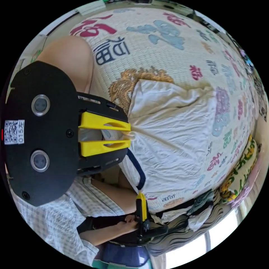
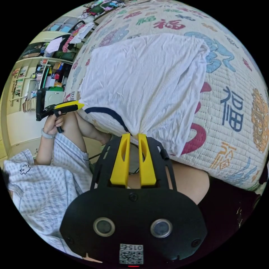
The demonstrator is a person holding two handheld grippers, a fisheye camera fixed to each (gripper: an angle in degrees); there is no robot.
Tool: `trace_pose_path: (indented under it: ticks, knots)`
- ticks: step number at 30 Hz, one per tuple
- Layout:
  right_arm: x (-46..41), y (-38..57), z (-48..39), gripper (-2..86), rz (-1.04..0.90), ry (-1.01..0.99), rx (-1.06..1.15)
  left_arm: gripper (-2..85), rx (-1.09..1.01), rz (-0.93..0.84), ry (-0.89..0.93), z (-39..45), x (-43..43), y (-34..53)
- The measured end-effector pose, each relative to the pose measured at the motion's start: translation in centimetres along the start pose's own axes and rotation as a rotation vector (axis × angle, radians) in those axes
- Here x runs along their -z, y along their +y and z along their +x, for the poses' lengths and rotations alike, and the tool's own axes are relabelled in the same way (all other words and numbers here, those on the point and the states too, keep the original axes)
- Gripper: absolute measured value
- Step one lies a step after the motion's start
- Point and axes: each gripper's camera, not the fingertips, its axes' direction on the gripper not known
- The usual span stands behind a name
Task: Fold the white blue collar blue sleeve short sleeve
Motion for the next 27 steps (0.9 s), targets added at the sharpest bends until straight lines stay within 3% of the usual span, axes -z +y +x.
trace_pose_path:
  ticks: [4,9,15,19,21,27]
  knots:
    - [1.1,-0.9,-1.3,7.4,0.026,0.095,-0.07,8.2,0.153,0.181,0.056,-2.1,1.7,2.9]
    - [5.2,-4.3,-5.4,8.6,0.148,0.235,0.018,9.8,0.334,0.387,-0.034,-5.9,3.6,5.5]
    - [5.5,-13.9,-13.0,8.6,0.146,0.161,0.256,10.2,0.443,0.38,-0.037,-9.1,1.3,5.6]
    - [3.2,-20.6,-17.4,8.4,0.088,0.194,0.316,2.7,0.453,0.371,-0.096,-9.7,-0.5,6.4]
    - [2.0,-22.9,-18.8,8.4,0.053,0.216,0.325,0.7,0.508,0.445,-0.031,-10.3,-0.3,8.1]
    - [-1.9,-28.6,-21.8,8.5,-0.048,0.447,0.327,-0.5,0.53,0.553,0.072,-10.5,-0.5,12.3]
